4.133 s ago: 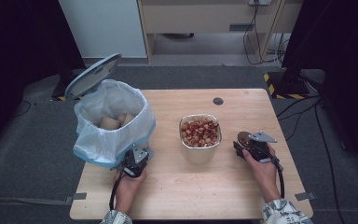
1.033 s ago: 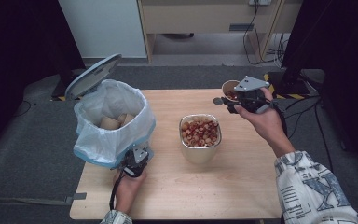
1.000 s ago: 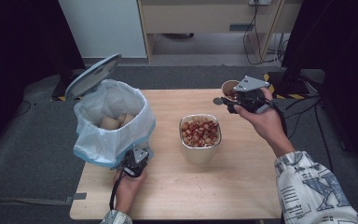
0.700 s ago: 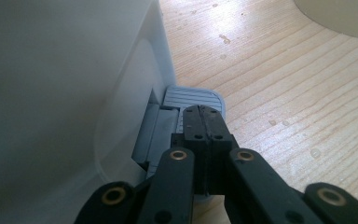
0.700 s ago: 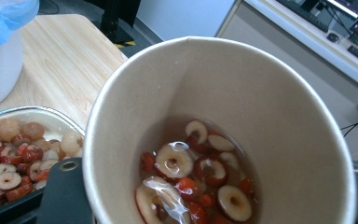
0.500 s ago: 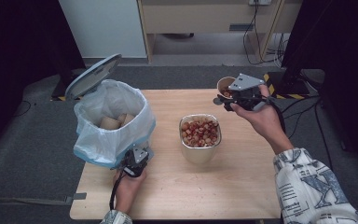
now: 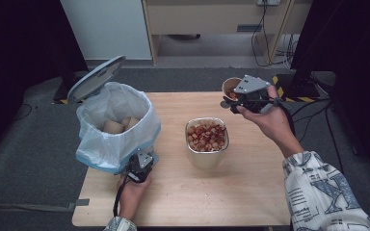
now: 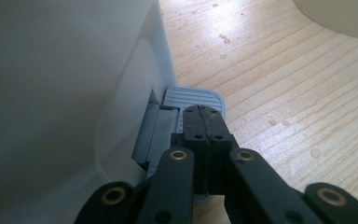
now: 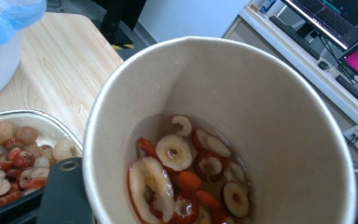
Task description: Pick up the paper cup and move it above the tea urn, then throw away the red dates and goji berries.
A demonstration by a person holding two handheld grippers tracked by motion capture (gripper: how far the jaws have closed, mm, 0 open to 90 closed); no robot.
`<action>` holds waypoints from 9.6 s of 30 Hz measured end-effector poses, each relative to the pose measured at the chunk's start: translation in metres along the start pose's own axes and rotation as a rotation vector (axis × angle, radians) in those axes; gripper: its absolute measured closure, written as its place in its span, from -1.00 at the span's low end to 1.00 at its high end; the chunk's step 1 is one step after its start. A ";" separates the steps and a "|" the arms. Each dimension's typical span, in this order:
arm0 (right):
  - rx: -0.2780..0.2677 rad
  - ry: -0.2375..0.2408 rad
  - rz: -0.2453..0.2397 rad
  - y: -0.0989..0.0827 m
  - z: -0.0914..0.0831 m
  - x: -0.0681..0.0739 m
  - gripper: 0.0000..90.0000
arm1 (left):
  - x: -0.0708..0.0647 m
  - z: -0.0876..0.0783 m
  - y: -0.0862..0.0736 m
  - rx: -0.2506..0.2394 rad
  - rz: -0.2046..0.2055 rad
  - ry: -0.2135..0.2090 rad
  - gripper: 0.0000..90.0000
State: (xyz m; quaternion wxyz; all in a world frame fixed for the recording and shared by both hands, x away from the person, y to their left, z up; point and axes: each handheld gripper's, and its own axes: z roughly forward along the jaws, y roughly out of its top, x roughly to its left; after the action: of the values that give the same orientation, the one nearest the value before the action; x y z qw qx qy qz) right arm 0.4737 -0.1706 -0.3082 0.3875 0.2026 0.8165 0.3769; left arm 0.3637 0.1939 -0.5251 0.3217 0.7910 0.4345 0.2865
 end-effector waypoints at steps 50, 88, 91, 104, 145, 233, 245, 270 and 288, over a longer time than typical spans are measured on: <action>-0.024 -0.027 -0.339 0.027 0.008 0.020 -0.28 | 0.000 0.000 0.000 0.004 0.001 0.000 0.99; -0.017 -0.070 -0.502 0.046 -0.001 0.030 -0.28 | 0.000 0.000 0.000 0.003 -0.003 0.000 0.98; -0.028 -0.072 -0.503 0.047 -0.003 0.028 -0.28 | 0.000 0.000 0.000 0.003 -0.002 0.000 0.98; -0.047 -0.078 -0.531 0.051 -0.008 0.023 -0.28 | 0.001 0.000 0.000 0.003 -0.004 -0.001 0.98; 0.018 -0.127 -0.696 0.052 -0.005 0.028 -0.27 | 0.001 0.000 0.000 0.001 -0.010 -0.005 0.98; 0.182 -0.256 -1.143 0.059 -0.005 0.048 -0.27 | 0.001 0.000 0.000 0.001 -0.012 -0.007 0.98; 0.188 -0.267 -1.173 0.061 -0.006 0.049 -0.27 | 0.001 0.000 0.000 0.001 -0.011 -0.006 0.98; 0.265 -0.281 -1.409 0.053 0.006 0.065 -0.27 | 0.001 0.000 0.000 0.002 -0.011 -0.006 0.98; 0.291 -0.263 -1.485 0.042 0.019 0.079 -0.26 | 0.001 0.000 0.000 0.001 -0.012 -0.008 0.98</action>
State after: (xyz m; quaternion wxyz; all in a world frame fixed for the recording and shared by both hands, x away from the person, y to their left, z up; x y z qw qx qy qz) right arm 0.4409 -0.0861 -0.3214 0.6023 -0.3067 0.7270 -0.1209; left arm 0.3642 0.1951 -0.5250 0.3246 0.7897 0.4381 0.2814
